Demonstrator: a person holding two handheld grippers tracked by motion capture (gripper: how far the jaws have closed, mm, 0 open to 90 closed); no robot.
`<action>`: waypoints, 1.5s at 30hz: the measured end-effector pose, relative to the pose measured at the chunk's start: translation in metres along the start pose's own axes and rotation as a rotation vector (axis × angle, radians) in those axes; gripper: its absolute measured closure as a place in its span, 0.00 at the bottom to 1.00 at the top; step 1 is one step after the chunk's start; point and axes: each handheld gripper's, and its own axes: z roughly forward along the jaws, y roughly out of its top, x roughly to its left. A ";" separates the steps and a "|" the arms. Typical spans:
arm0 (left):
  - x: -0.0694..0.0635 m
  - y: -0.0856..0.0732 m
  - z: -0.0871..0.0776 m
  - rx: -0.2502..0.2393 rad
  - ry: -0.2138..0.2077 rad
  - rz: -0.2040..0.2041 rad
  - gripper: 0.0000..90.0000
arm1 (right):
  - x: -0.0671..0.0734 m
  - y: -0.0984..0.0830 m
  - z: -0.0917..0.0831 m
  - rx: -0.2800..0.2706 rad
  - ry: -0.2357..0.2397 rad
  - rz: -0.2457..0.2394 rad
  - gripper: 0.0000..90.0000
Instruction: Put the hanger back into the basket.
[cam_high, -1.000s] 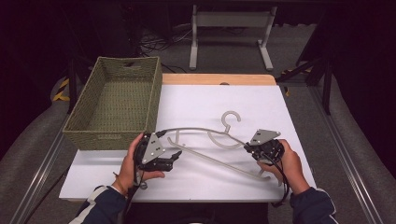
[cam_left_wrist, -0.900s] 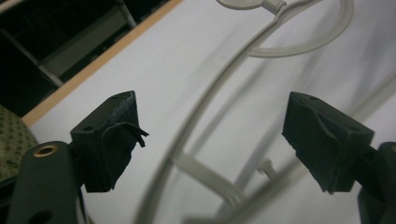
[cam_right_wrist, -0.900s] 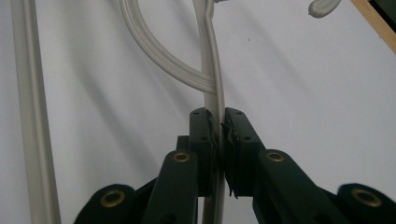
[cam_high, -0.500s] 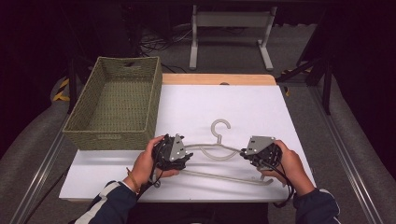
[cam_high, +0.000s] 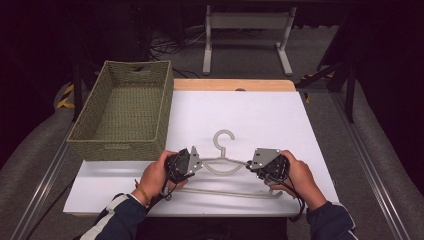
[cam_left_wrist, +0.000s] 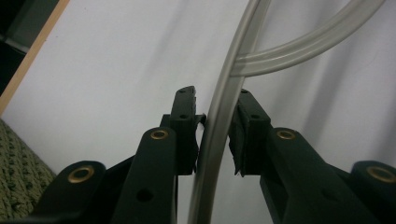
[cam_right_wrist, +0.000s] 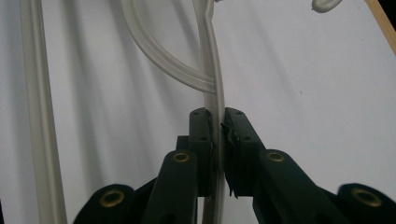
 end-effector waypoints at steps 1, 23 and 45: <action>-0.001 0.000 0.001 0.007 0.004 0.004 0.83 | 0.000 0.001 0.002 0.009 0.001 0.002 0.92; -0.004 -0.001 0.006 0.049 0.061 0.067 0.83 | 0.000 0.004 0.008 0.030 -0.008 0.011 0.92; -0.001 -0.003 0.008 0.064 0.073 0.069 0.85 | 0.000 0.005 0.006 -0.006 0.001 0.012 0.92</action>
